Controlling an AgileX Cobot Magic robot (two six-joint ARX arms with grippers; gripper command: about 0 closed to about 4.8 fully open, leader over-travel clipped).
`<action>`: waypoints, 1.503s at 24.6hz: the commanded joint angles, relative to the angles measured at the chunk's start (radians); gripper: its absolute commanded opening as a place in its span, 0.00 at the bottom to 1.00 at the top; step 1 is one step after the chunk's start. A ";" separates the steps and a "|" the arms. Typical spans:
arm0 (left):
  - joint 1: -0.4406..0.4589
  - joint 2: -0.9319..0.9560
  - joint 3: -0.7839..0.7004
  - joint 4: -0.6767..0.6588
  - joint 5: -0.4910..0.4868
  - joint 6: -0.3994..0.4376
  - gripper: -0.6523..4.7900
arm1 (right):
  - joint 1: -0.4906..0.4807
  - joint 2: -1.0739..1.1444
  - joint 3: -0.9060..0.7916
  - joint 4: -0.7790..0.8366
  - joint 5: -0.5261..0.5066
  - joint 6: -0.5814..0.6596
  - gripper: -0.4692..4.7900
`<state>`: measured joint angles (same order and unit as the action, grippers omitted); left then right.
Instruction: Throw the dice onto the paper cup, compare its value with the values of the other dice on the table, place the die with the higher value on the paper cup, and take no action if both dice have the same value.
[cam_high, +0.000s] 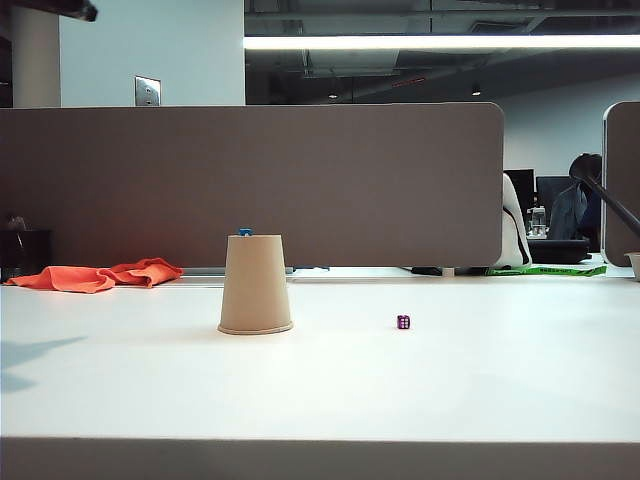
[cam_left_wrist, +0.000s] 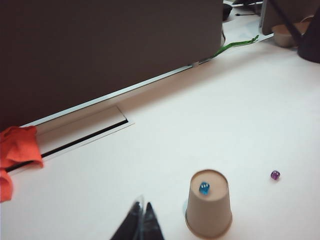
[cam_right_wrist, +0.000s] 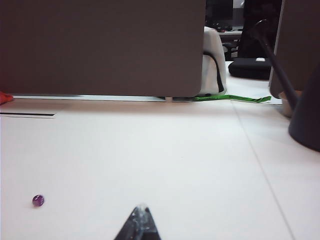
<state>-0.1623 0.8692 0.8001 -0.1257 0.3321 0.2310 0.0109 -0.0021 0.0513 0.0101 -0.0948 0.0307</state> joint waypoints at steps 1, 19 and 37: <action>0.000 -0.068 -0.055 0.008 -0.046 -0.019 0.11 | 0.000 0.000 0.000 0.021 -0.042 0.004 0.09; 0.000 -0.538 -0.308 -0.101 -0.125 -0.072 0.11 | -0.006 0.000 -0.045 0.073 -0.030 0.024 0.09; 0.000 -0.864 -0.542 -0.082 -0.223 -0.161 0.11 | -0.005 0.000 -0.045 0.093 -0.038 0.030 0.09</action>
<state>-0.1623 0.0032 0.2737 -0.2340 0.1089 0.0734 0.0063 -0.0013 0.0074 0.0723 -0.1310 0.0586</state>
